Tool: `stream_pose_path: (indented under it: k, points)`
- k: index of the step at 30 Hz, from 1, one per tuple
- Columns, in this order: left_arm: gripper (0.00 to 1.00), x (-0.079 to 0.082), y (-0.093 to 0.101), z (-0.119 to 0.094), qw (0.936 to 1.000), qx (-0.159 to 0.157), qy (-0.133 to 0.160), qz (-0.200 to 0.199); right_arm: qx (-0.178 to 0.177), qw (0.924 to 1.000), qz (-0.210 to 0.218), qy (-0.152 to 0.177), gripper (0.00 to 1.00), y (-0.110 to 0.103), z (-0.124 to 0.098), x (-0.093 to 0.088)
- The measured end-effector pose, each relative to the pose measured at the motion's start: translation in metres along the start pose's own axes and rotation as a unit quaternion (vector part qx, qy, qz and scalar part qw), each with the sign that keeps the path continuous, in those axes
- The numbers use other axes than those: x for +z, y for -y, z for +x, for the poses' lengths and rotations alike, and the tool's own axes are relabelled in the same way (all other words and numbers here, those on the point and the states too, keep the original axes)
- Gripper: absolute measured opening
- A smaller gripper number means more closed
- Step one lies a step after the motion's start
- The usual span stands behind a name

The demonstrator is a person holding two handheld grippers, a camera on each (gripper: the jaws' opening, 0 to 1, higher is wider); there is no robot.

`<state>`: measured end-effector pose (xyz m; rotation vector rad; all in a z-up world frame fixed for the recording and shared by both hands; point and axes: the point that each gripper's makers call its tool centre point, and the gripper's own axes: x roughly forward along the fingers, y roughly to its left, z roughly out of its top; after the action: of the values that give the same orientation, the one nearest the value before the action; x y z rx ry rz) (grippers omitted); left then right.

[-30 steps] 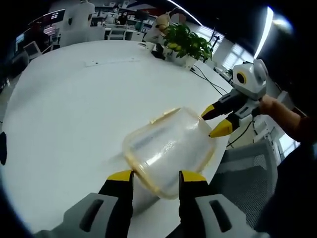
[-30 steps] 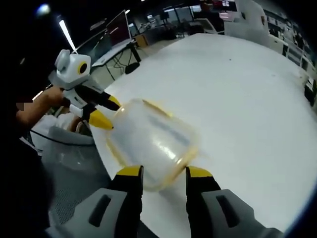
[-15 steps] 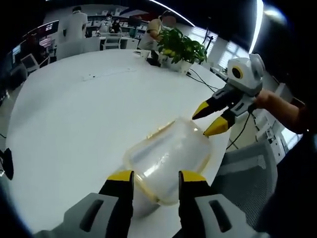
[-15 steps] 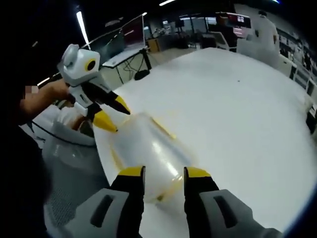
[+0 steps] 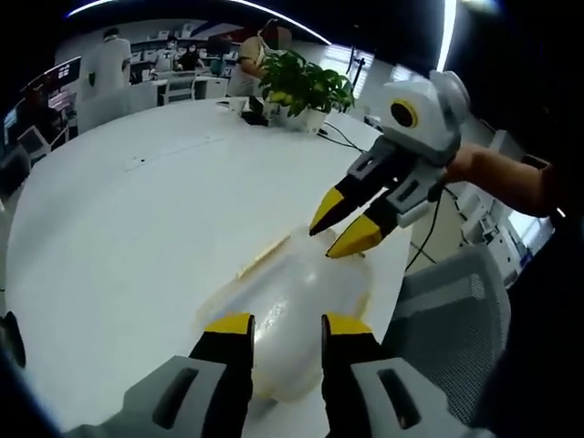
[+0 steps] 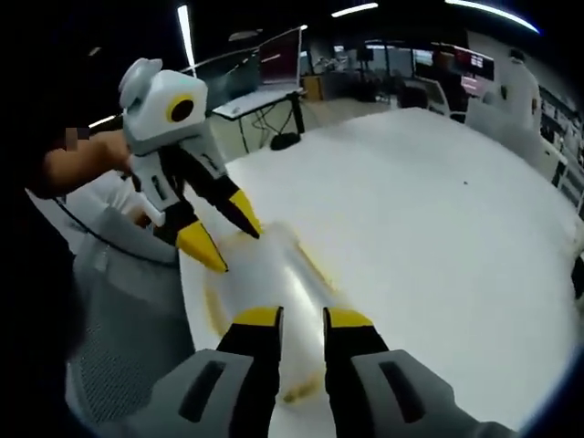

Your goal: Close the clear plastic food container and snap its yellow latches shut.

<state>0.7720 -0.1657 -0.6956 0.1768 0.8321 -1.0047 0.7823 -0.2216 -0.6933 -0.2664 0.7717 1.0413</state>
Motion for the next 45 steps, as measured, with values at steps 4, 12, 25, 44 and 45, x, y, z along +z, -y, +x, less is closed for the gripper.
stream_pose_path:
  k: [4,12,25,44,45]
  points:
    - [0.22,0.002,0.008,0.007,0.9998,-0.012,-0.005,0.018,0.012,0.9996,-0.024,-0.003,0.14,-0.002,0.006,0.003]
    - [0.22,0.004,0.023,0.013,0.9983,-0.033,-0.012,0.047,0.028,0.9979,-0.057,-0.011,0.14,-0.002,0.014,0.005]
    - [0.22,-0.006,0.035,0.017,0.9959,-0.048,-0.026,0.073,0.033,0.9963,-0.076,-0.021,0.18,0.009,0.020,0.013]
    - [0.27,-0.017,0.050,0.016,0.9860,-0.040,-0.022,0.160,0.076,0.9935,-0.067,-0.053,0.27,0.015,0.032,0.007]
    - [0.27,-0.017,0.050,0.017,0.9856,-0.039,-0.022,0.163,0.078,0.9932,-0.067,-0.054,0.27,0.014,0.032,0.007]
